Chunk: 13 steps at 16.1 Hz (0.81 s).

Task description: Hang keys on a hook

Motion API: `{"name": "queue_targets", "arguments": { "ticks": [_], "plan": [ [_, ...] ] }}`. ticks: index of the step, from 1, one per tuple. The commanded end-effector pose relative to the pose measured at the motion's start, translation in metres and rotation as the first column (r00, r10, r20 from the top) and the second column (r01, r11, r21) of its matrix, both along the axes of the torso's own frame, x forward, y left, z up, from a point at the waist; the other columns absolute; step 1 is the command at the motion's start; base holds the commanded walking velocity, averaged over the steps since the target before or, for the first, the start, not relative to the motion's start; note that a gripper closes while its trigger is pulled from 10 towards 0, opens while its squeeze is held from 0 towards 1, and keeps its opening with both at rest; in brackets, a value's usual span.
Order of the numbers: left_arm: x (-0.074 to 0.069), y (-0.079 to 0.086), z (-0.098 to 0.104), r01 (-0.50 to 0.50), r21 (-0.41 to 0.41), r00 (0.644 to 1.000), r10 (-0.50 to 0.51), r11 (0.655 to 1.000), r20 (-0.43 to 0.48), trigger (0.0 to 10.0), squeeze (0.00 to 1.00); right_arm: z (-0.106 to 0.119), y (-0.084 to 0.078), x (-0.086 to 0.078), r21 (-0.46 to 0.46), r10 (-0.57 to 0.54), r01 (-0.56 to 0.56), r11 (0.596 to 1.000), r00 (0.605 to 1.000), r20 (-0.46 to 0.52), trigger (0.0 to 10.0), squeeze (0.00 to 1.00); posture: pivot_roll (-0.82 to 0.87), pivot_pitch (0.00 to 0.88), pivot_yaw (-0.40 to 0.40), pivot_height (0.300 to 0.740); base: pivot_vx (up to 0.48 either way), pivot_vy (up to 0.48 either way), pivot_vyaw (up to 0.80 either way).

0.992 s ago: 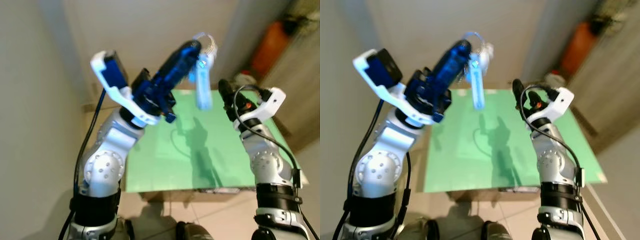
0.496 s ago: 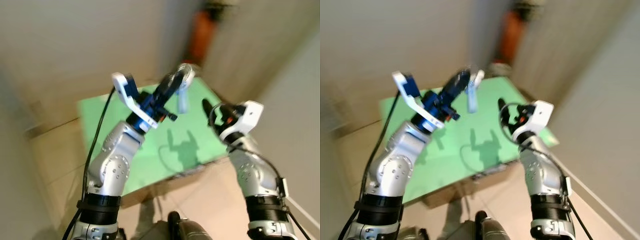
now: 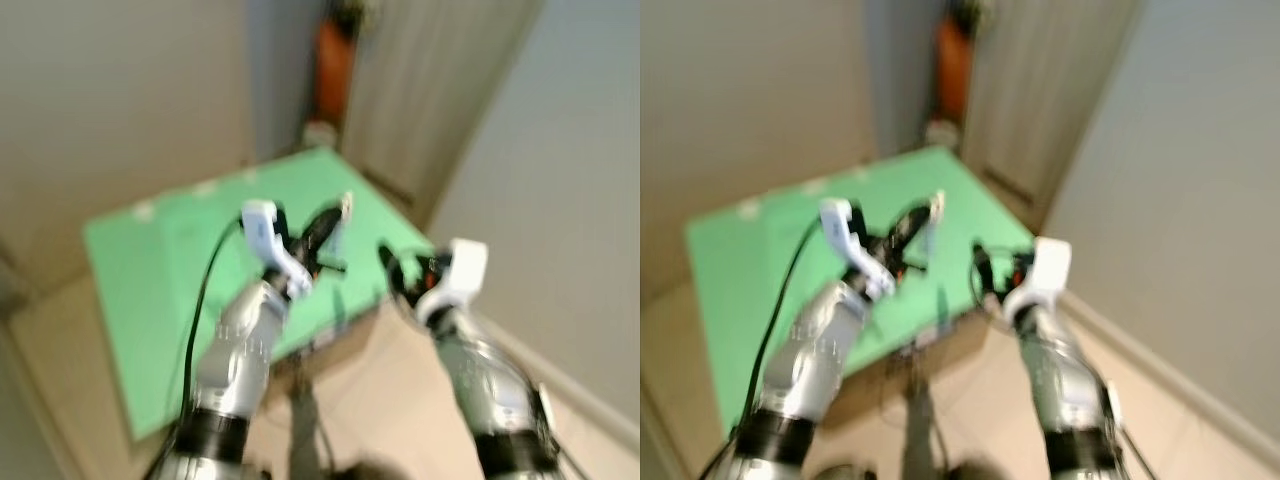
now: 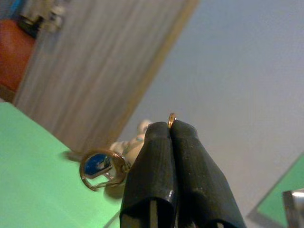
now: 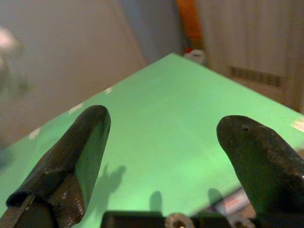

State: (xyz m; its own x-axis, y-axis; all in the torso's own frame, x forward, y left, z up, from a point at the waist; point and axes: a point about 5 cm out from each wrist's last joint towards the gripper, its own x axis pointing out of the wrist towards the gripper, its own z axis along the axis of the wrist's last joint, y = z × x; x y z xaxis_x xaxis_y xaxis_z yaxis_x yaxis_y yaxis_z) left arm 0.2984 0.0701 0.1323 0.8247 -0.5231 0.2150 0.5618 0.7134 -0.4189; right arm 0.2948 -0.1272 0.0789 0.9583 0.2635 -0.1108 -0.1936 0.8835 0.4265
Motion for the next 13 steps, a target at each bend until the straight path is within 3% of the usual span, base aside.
{"name": "queue_targets", "arguments": {
  "ticks": [1,5,7,10,13],
  "plan": [
    [0.001,-0.01,0.001,0.014,0.014,1.0,-0.014,1.0,0.004,10.0,0.0,-0.003,-0.012,-0.001,-0.028,-0.035,0.035,0.999,0.999,-0.003,10.0,0.0,-0.09,0.046,-0.045,0.74,0.0,0.0,-0.8],
    [-0.001,-0.01,-0.024,-0.003,0.143,1.0,0.007,0.99,-0.026,10.0,0.0,-0.013,-0.017,-0.005,-0.055,-0.053,0.052,0.997,0.998,-0.024,10.0,0.0,-0.1,0.044,-0.039,0.74,0.0,0.0,-0.8],
    [-0.004,-0.011,-0.031,0.002,0.14,0.999,0.004,0.99,-0.045,10.0,0.0,-0.018,-0.02,-0.009,-0.064,-0.061,0.059,0.996,0.997,-0.035,10.0,0.0,-0.1,0.043,-0.036,0.74,0.0,0.0,-0.8],
    [-0.002,-0.014,-0.026,0.011,0.109,1.0,-0.009,0.994,-0.021,10.0,0.0,-0.02,-0.022,-0.011,-0.075,-0.065,0.063,0.995,0.998,-0.026,10.0,0.0,-0.11,0.043,-0.027,0.74,0.0,0.0,-0.8],
    [0.002,-0.013,-0.019,0.005,0.118,1.0,-0.007,0.993,0.019,10.0,0.0,-0.011,-0.021,-0.009,-0.107,-0.052,0.057,0.993,0.998,0.042,10.0,0.0,-0.11,0.041,-0.023,0.74,0.0,0.0,-0.17]
  ]
}}
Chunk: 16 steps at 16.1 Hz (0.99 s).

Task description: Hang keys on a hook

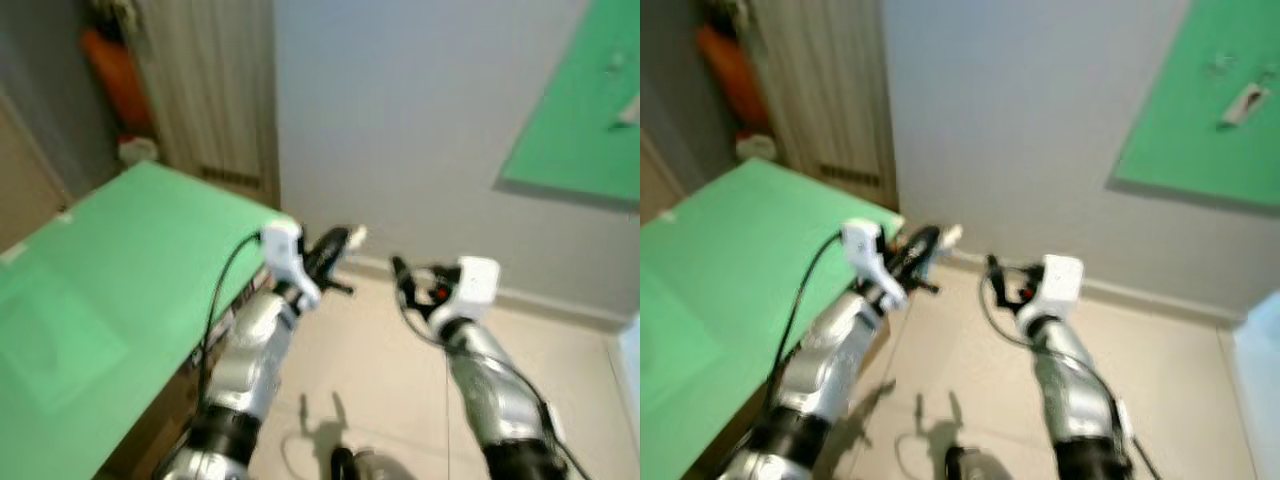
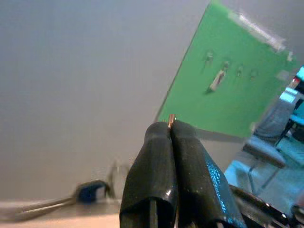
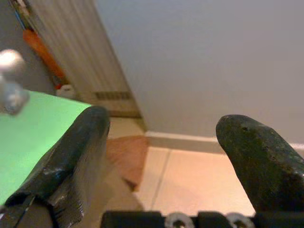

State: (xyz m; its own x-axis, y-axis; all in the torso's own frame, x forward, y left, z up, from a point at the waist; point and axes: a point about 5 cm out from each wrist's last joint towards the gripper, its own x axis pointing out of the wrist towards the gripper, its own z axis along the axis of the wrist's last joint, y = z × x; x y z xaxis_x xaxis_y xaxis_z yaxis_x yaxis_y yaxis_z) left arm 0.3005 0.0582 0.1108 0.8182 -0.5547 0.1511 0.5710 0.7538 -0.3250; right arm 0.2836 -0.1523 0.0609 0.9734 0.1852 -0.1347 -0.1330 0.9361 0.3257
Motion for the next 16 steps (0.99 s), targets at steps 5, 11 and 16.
{"name": "queue_targets", "arguments": {
  "ticks": [5,11,16],
  "plan": [
    [0.008,0.008,0.032,-0.041,0.038,0.986,0.034,0.998,0.16,10.0,0.0,0.054,-0.009,0.012,-0.154,0.006,0.033,0.988,0.969,0.249,10.0,0.0,-0.12,0.046,-0.013,0.74,0.0,0.0,0.0],
    [0.011,0.008,0.026,-0.073,0.105,0.987,0.056,0.992,0.152,10.0,0.0,0.053,-0.017,0.017,-0.189,-0.022,0.071,0.98,0.969,0.247,10.0,0.0,-0.11,0.047,-0.005,0.74,0.0,0.0,0.0],
    [0.019,0.011,0.039,-0.126,0.217,0.969,0.073,0.968,0.238,10.0,0.0,0.062,-0.019,0.024,-0.229,-0.003,0.07,0.971,0.96,0.281,10.0,0.0,-0.11,0.038,-0.008,0.74,0.0,0.0,0.0]
  ]
}}
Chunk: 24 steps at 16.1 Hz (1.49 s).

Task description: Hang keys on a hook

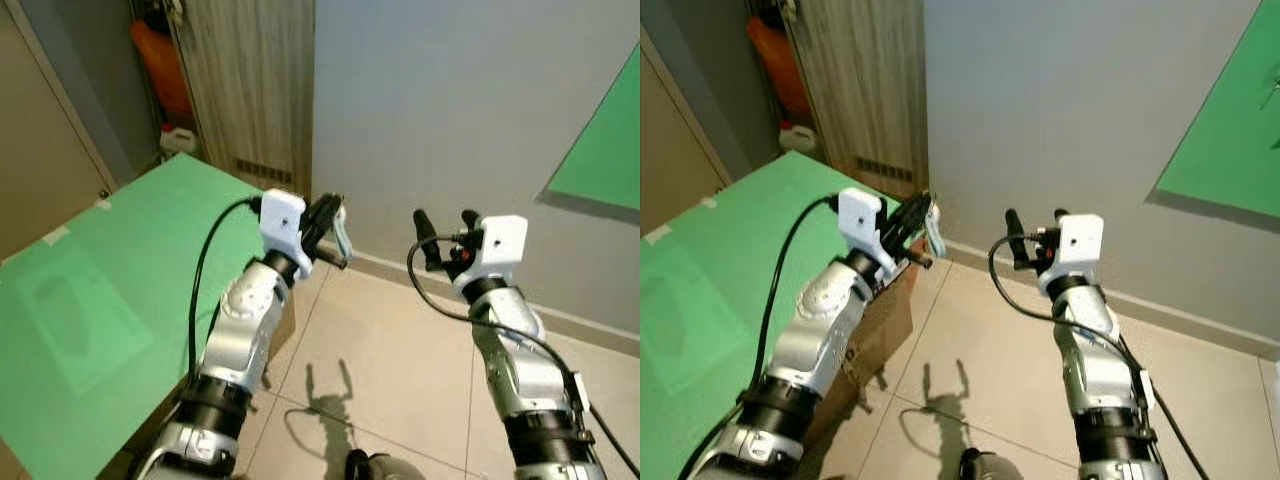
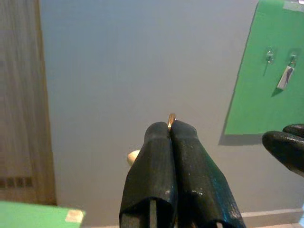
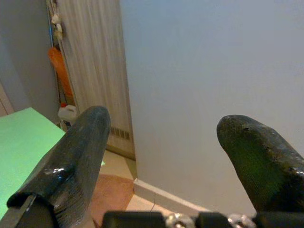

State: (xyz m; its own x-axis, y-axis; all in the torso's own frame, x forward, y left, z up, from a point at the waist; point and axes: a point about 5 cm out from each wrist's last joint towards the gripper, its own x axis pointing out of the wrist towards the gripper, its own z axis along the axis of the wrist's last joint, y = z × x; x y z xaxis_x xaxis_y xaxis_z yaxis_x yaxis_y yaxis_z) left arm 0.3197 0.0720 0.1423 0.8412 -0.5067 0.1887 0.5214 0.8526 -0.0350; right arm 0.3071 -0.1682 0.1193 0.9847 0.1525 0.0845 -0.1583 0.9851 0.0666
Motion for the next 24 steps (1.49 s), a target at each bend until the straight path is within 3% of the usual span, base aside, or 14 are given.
{"name": "queue_targets", "arguments": {
  "ticks": [1,3,4,6,10,14,17,19,20,24],
  "plan": [
    [0.004,0.0,0.016,-0.02,0.001,0.998,0.02,1.0,0.057,10.0,0.0,0.01,-0.003,0.003,-0.026,-0.002,0.003,1.0,0.999,0.052,10.0,0.0,-0.11,0.037,-0.008,0.74,0.0,0.0,0.0],
    [0.008,0.002,0.005,-0.033,0.054,0.999,0.031,0.998,0.025,10.0,0.0,0.001,-0.007,0.005,-0.038,-0.021,0.021,0.999,1.0,0.012,10.0,0.0,-0.11,0.038,-0.005,0.74,0.0,0.0,0.0],
    [0.004,0.003,0.004,-0.031,0.02,0.999,0.03,0.999,0.021,10.0,0.0,0.001,-0.006,0.002,-0.02,-0.014,0.015,1.0,1.0,0.02,10.0,0.0,-0.12,0.042,-0.004,0.74,0.0,0.0,0.0],
    [0.003,0.002,-0.001,-0.034,0.062,0.999,0.034,0.997,0.013,10.0,0.0,-0.003,-0.006,0.0,-0.021,-0.013,0.013,1.0,1.0,0.003,10.0,0.0,-0.12,0.045,-0.009,0.74,0.0,0.0,0.0],
    [0.003,0.001,-0.002,-0.036,0.069,0.999,0.035,0.997,0.017,10.0,0.0,-0.003,-0.004,0.002,-0.025,-0.007,0.007,1.0,1.0,0.003,10.0,0.0,-0.11,0.045,-0.013,0.74,0.0,0.0,0.0],
    [0.005,0.001,0.016,-0.042,0.067,0.996,0.036,0.997,0.085,10.0,0.0,0.013,-0.002,0.004,-0.038,-0.003,0.006,0.999,0.998,0.063,10.0,0.0,-0.12,0.048,-0.008,0.74,0.0,0.0,0.0],
    [0.004,-0.002,0.002,-0.034,0.082,0.999,0.032,0.996,0.031,10.0,0.0,0.003,-0.002,0.004,-0.052,-0.002,0.003,0.999,1.0,0.025,10.0,0.0,-0.12,0.049,-0.011,0.74,0.0,0.0,0.0],
    [0.0,-0.001,0.005,-0.026,0.031,0.999,0.025,0.999,0.033,10.0,0.0,0.002,0.0,0.001,-0.031,-0.002,0.002,1.0,1.0,0.024,10.0,0.0,-0.12,0.053,-0.01,0.74,0.0,0.0,0.0],
    [0.001,-0.003,0.004,-0.021,0.063,0.999,0.019,0.998,0.037,10.0,0.0,-0.002,0.001,0.0,-0.034,0.001,-0.001,0.999,1.0,0.012,10.0,0.0,-0.12,0.053,-0.01,0.74,0.0,0.0,0.0],
    [0.001,-0.006,0.003,-0.013,0.062,0.999,0.011,0.998,0.034,10.0,0.0,-0.004,0.003,0.003,-0.064,0.005,-0.005,0.998,1.0,-0.001,10.0,0.0,-0.12,0.051,-0.011,0.74,0.0,0.0,0.0]
  ]
}}
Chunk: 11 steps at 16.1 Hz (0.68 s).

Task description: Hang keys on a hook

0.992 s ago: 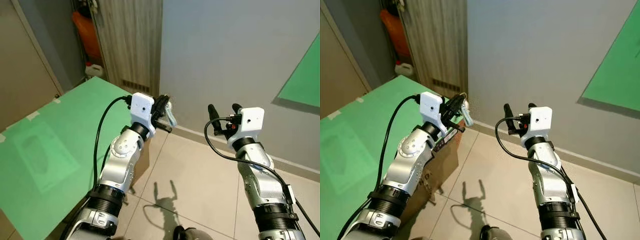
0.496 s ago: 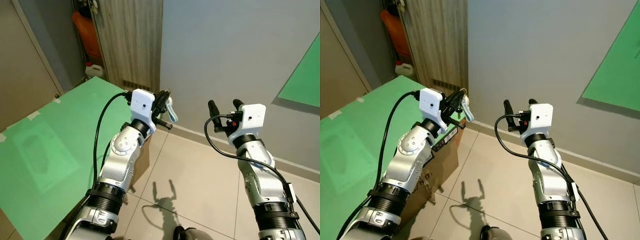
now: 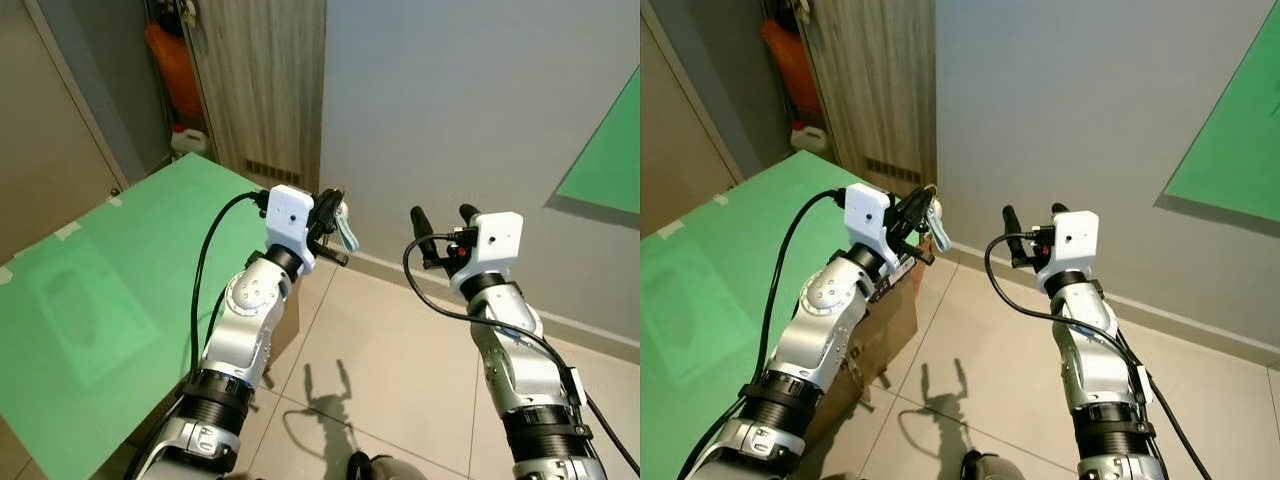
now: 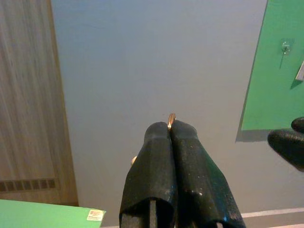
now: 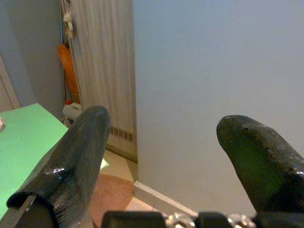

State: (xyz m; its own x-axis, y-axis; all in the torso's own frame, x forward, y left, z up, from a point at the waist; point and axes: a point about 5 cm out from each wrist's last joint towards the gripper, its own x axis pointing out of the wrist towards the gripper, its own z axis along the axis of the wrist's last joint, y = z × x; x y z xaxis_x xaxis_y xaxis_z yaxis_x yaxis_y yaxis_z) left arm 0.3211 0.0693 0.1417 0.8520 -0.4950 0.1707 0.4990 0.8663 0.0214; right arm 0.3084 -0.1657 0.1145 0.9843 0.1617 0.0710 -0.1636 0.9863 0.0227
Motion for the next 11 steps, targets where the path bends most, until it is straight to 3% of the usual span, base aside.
{"name": "queue_targets", "arguments": {
  "ticks": [1,2,5,7,8,10,11],
  "plan": [
    [0.0,-0.004,0.0,0.016,0.033,1.0,-0.016,0.999,0.01,10.0,0.0,-0.002,0.0,0.002,-0.026,0.001,-0.001,1.0,1.0,-0.009,10.0,0.0,-0.12,0.051,-0.005,0.74,0.0,0.0,0.0],
    [0.0,-0.005,-0.002,0.033,0.075,0.999,-0.034,0.997,0.011,10.0,0.0,-0.004,0.003,0.002,-0.049,0.024,-0.025,0.998,1.0,-0.017,10.0,0.0,-0.11,0.051,-0.002,0.74,0.0,0.0,0.0],
    [0.003,-0.007,0.02,0.102,-0.057,0.994,-0.1,0.993,0.036,10.0,0.0,0.007,0.011,0.002,-0.033,0.101,-0.1,0.994,0.995,0.015,10.0,0.0,-0.11,0.046,0.0,0.74,0.0,0.0,0.0],
    [0.0,-0.008,0.043,0.155,-0.169,0.985,-0.14,0.973,0.097,10.0,0.0,0.029,0.007,0.005,0.066,0.084,-0.09,0.994,0.992,0.091,10.0,0.0,-0.11,0.049,0.006,0.74,0.0,0.0,0.0],
    [0.002,-0.005,0.044,0.142,-0.235,0.989,-0.126,0.962,0.083,10.0,0.0,0.031,0.0,0.007,0.109,0.044,-0.055,0.993,0.995,0.095,10.0,0.0,-0.12,0.047,0.006,0.74,0.0,0.0,0.0],
    [0.009,0.001,0.014,0.062,-0.218,0.996,-0.074,0.974,-0.05,10.0,0.0,0.01,-0.014,0.008,0.149,-0.025,0.024,0.989,1.0,0.009,10.0,0.0,-0.12,0.048,0.007,0.74,0.0,0.0,0.0],
    [0.002,0.003,-0.005,0.052,-0.202,0.991,-0.076,0.978,-0.112,10.0,0.0,-0.004,-0.013,0.002,0.121,-0.018,0.022,0.992,0.999,-0.035,10.0,0.0,-0.12,0.049,0.001,0.74,0.0,0.0,0.0]
  ]
}}
